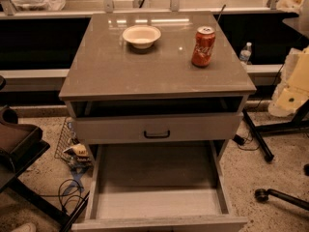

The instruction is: Place coke can into middle drawer

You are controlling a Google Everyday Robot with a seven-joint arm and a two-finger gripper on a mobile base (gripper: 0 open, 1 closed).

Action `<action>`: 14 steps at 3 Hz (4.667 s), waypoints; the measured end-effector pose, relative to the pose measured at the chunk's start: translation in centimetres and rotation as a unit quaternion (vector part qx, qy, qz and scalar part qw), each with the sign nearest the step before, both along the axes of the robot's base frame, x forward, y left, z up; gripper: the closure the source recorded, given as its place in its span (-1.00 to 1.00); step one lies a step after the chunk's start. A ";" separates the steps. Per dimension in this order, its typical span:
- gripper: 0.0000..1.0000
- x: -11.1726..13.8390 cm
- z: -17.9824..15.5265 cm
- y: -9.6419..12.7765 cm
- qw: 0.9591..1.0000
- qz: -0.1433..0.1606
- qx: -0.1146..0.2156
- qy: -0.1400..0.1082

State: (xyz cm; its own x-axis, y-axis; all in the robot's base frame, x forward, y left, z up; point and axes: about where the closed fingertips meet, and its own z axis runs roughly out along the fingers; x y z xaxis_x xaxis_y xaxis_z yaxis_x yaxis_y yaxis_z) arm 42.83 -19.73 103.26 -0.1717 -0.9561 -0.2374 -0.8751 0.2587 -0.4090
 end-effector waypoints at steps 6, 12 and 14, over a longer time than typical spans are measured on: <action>-1.00 17.2 -8.2 -1.5 0.911 -0.165 0.328 -0.185; -1.00 33.6 -7.8 1.4 0.837 -0.185 0.461 -0.230; -1.00 36.1 -11.2 1.6 0.815 -0.212 0.498 -0.205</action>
Offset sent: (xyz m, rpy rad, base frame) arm 0.0697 -0.0104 -0.0002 0.1382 -0.1636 -0.1902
